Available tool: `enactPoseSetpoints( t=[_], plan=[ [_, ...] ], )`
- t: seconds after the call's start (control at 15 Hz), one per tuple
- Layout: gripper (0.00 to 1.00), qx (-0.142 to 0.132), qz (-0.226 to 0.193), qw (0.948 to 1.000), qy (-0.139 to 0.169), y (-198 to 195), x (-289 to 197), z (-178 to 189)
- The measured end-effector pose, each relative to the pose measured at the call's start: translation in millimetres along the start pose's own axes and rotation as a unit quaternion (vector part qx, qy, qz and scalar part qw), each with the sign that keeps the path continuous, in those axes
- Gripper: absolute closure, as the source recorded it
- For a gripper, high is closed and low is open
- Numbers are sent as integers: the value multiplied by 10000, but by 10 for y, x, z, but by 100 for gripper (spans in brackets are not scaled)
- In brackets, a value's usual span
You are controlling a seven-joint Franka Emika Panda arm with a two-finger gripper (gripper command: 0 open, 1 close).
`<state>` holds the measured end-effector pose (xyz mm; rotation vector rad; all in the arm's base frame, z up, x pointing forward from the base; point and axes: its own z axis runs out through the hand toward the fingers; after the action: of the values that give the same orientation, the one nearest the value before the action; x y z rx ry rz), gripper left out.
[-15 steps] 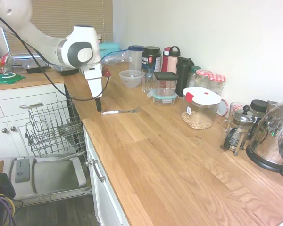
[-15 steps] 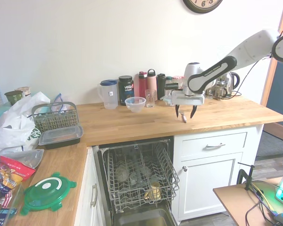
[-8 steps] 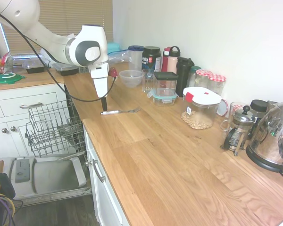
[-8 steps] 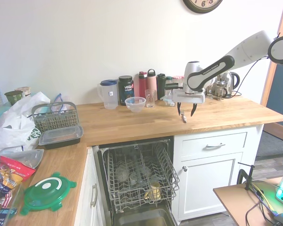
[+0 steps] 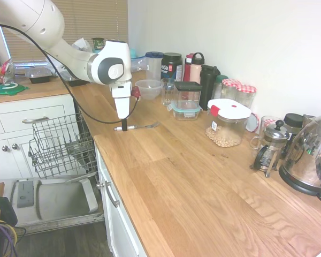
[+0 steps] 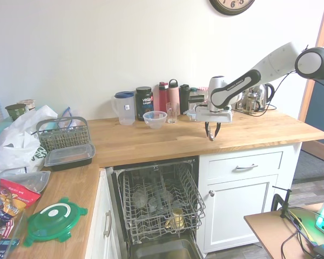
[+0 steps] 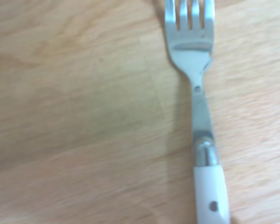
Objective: Put the fork in the dishwasher
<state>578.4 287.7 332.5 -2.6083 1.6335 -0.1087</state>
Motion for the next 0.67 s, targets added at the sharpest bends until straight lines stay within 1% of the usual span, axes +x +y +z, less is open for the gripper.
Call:
enactPoseSetpoints(
  t=[0.67],
  plan=[
    [100,4,54,10000,46,-17,125,-2]
  ],
)
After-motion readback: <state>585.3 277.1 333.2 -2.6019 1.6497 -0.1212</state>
